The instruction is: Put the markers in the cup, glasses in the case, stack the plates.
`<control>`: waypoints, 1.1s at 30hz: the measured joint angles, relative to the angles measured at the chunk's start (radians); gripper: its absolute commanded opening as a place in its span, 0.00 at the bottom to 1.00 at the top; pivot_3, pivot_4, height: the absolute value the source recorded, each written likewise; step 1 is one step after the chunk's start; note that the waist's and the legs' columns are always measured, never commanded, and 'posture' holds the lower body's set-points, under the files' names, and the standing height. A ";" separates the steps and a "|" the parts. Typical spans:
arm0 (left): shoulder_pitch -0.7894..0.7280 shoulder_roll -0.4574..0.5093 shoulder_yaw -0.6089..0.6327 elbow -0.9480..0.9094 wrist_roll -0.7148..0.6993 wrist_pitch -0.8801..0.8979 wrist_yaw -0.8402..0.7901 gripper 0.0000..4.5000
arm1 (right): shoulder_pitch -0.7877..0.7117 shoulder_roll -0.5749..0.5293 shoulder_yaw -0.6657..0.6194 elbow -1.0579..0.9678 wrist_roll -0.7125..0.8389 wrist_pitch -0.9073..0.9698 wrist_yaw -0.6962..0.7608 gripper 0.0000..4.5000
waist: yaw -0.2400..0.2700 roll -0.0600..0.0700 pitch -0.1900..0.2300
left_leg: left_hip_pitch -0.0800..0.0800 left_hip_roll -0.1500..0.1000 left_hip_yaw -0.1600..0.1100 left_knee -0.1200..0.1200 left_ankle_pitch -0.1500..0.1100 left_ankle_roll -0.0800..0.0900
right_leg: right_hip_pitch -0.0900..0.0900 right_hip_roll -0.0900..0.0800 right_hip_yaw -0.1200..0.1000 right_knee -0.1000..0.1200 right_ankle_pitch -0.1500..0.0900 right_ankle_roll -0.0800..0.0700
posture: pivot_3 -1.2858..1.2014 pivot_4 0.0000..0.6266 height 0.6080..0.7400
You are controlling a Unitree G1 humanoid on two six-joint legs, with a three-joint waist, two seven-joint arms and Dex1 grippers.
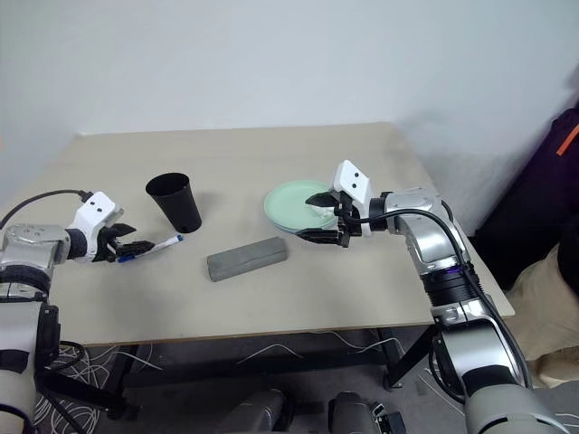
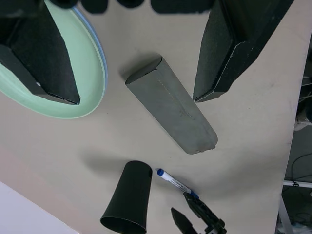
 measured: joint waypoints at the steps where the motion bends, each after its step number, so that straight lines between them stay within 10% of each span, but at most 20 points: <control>1: 0.007 -0.002 0.011 0.000 -0.004 0.004 0.016 0.74 | 0.000 -0.001 0.000 -0.002 0.000 0.001 0.000 0.90 | 0.000 0.000 0.000 | 0.000 0.000 0.000 0.000 0.000 0.000 | 0.000 0.000 0.000 0.000 0.000 0.000 | 0.52 0.00 1.00; 33: 0.192 -0.022 0.182 -0.030 -0.136 0.155 0.000 0.74 | 0.001 -0.022 0.000 -0.038 0.009 0.038 0.003 0.90 | 0.004 0.008 -0.006 | 0.001 -0.001 0.002 0.001 0.000 0.000 | 0.001 -0.002 0.002 0.001 0.000 -0.001 | 0.52 0.00 1.00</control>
